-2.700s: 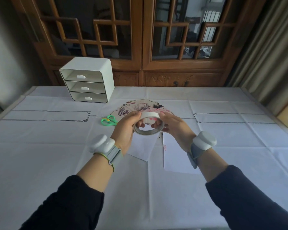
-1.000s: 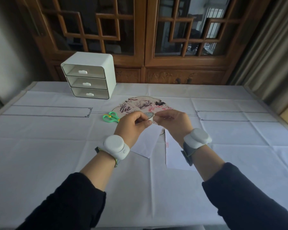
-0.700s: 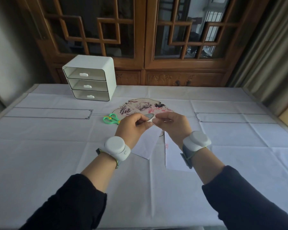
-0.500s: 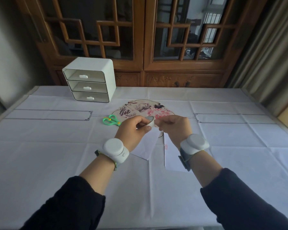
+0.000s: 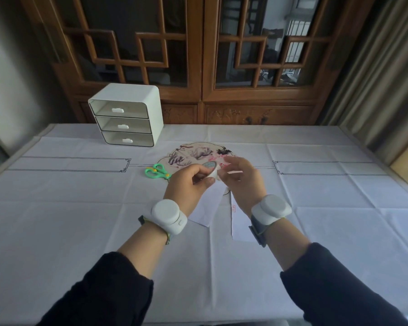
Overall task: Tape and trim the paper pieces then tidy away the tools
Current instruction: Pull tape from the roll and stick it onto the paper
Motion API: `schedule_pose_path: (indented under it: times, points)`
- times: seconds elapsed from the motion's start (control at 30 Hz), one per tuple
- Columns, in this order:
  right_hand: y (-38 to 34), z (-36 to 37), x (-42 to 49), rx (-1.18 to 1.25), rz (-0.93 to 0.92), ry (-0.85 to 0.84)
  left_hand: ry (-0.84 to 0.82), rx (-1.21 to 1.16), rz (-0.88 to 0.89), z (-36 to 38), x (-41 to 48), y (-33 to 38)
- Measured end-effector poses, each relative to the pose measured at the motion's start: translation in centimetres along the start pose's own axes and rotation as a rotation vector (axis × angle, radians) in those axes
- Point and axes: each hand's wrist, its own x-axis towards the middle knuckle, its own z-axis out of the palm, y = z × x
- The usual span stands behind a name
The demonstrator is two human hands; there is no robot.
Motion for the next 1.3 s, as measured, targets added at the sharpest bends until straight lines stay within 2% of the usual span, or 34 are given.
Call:
schedule_pose_path:
  times: [0.1, 0.2, 0.4, 0.67, 0.8, 0.83, 0.9, 1.0, 1.07, 1.3]
  points:
    - [-0.1, -0.2, -0.4, -0.099, -0.032, -0.024, 0.021, 0.038, 0.005, -0.1, 0.1, 0.0]
    - [-0.5, -0.4, -0.5, -0.092, -0.015, 0.026, 0.023, 0.053, 0.005, -0.2, 0.1, 0.1]
    - [-0.9, -1.1, -0.3, -0.073, 0.024, -0.012, 0.025, 0.045, -0.02, -0.1, 0.0, 0.0]
    - [-0.9, -2.2, 0.3, -0.157, 0.026, -0.031, -0.005, 0.145, 0.065, -0.1, 0.0, 0.2]
    - [0.0, -3.0, 0.6, -0.139, 0.039, 0.035, 0.036, 0.172, 0.084, 0.4, 0.0, 0.3]
    - [0.8, -3.3, 0.7, -0.182, 0.061, 0.061, 0.053, 0.17, 0.078, 0.4, 0.1, 0.2]
    - [2.9, -3.8, 0.8, -0.422, 0.097, 0.055, 0.081, 0.161, 0.064, 0.3, 0.1, -0.1]
    - [5.9, -3.4, -0.5, -0.831, 0.167, -0.148, 0.111, 0.14, 0.053, 0.2, 0.2, -0.5]
    - [7.5, -2.7, -1.6, -1.011, 0.177, -0.242, 0.117, 0.129, 0.05, 0.3, 0.2, -0.5]
    - [9.4, -3.2, -1.5, -1.129, 0.002, -0.327, 0.084, 0.135, 0.051, 0.5, 0.2, -1.0]
